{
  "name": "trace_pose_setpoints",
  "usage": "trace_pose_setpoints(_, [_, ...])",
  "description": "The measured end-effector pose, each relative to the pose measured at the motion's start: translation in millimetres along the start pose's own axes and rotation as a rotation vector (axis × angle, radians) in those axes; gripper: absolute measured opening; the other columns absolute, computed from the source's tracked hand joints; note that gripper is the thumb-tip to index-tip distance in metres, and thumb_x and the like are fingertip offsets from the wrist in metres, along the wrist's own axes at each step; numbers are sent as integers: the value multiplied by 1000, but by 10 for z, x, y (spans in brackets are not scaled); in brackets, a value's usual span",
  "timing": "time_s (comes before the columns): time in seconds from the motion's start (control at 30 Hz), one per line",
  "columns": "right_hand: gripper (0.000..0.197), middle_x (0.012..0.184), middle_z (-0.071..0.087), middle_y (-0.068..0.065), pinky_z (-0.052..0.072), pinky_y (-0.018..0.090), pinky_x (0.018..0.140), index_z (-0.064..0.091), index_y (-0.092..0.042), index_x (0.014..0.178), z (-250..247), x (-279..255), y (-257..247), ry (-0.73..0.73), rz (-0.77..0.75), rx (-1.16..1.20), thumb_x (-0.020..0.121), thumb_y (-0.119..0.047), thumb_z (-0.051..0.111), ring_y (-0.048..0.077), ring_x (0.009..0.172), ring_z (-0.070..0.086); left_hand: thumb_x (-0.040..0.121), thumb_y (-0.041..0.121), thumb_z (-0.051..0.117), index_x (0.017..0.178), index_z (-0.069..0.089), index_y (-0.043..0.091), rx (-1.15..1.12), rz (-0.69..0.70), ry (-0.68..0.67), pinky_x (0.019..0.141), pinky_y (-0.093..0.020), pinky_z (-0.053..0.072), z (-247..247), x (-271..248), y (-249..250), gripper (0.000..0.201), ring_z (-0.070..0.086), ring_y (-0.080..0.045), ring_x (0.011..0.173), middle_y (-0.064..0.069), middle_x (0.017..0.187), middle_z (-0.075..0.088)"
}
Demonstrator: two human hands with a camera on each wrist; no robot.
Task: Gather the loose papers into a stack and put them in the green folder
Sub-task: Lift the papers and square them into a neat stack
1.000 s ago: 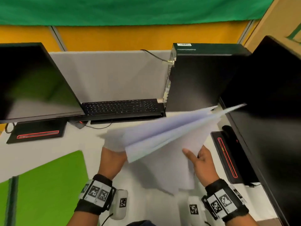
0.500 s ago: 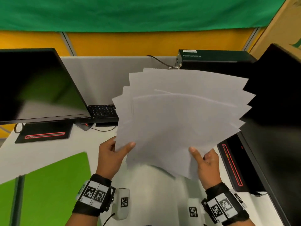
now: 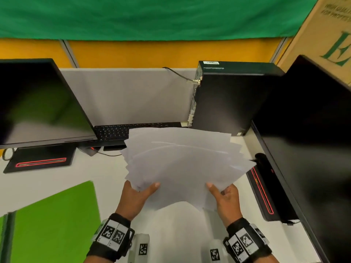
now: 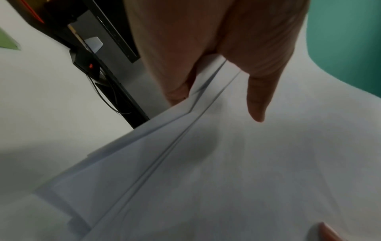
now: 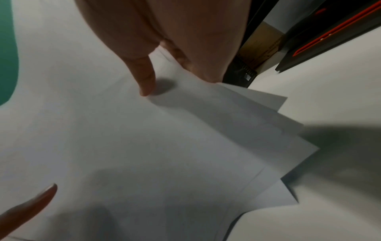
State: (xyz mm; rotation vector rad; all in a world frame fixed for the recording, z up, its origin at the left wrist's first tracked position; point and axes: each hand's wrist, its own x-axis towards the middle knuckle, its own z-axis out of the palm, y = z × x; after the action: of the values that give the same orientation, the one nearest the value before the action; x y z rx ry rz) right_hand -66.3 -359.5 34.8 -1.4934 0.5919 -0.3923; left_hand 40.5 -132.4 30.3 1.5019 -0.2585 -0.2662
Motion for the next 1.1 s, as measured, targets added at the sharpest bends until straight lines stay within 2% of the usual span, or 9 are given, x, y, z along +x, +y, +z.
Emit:
trace_pose_setpoints(0.07, [19, 67, 74, -13, 52, 6, 62, 63, -15, 83, -7, 14, 8, -25, 0, 29, 84, 4, 65, -4, 65, 68, 63, 18, 83, 110, 62, 24, 34, 1, 3, 75, -7, 51, -42, 10, -41, 52, 68, -3, 98, 15, 104, 73])
trace_pose_setpoints(0.13, [30, 88, 77, -7, 55, 10, 73, 64, -14, 101, -50, 27, 60, -34, 15, 62, 80, 6, 67, 3, 85, 71, 64, 18, 84, 109, 63, 16, 67, -15, -6, 74, -6, 50, -121, -6, -62, 49, 68, -6, 97, 13, 103, 74])
trace_pose_setpoints(0.23, [40, 92, 77, -5, 56, 13, 73, 64, -16, 103, -91, 4, 28, -56, 33, 75, 75, 11, 70, 7, 89, 72, 52, 46, 84, 95, 69, 20, 97, -34, -35, 69, -8, 53, -207, -39, -10, 53, 71, -7, 90, 16, 92, 77])
trace_pose_setpoints(0.37, [39, 91, 78, -3, 58, 20, 75, 66, -19, 99, -62, -7, 41, -91, 44, 0, 73, 10, 73, 15, 91, 72, 55, 26, 89, 103, 62, 25, 65, 1, -42, 71, -9, 54, -147, 10, 14, 55, 69, 0, 93, 20, 97, 74])
trace_pose_setpoints(0.5, [51, 109, 71, 7, 54, 43, 95, 57, -16, 113, -36, 15, -6, -52, 46, -19, 72, 6, 76, 21, 104, 67, 51, 31, 89, 98, 67, 29, -1, 37, 8, 72, -13, 55, -113, 44, 21, 52, 71, -6, 93, 13, 96, 76])
trace_pose_setpoints(0.67, [64, 123, 62, 8, 44, 48, 105, 47, -29, 117, -81, 36, -74, -66, -25, -14, 70, 2, 78, 21, 118, 59, 37, 39, 88, 84, 75, 36, 11, 92, -47, 66, -9, 54, -163, 34, 204, 50, 72, 0, 83, 17, 86, 77])
trace_pose_setpoints(0.8, [72, 125, 60, 7, 48, 37, 102, 41, -19, 127, -92, 59, -81, -97, -53, -6, 70, 6, 77, 17, 117, 59, 37, 56, 86, 88, 72, 27, 27, 135, -54, 66, -10, 55, -206, 59, 277, 60, 72, 1, 82, 18, 87, 77])
trace_pose_setpoints(0.97, [50, 111, 68, 2, 56, 23, 88, 55, -27, 111, -126, -35, 56, -94, 42, -3, 77, 5, 72, 15, 107, 66, 36, 61, 84, 90, 72, 21, 45, 11, -4, 64, -14, 56, -243, -6, 96, 68, 73, -9, 84, 11, 89, 78])
trace_pose_setpoints(1.1, [17, 106, 57, -18, 41, -8, 66, 50, -38, 102, -109, -163, 73, -172, 143, -11, 90, -29, 58, -28, 79, 57, 35, 55, 86, 85, 73, 21, 52, -33, -6, 62, -14, 56, -230, -25, 70, 62, 74, -7, 77, 10, 82, 79])
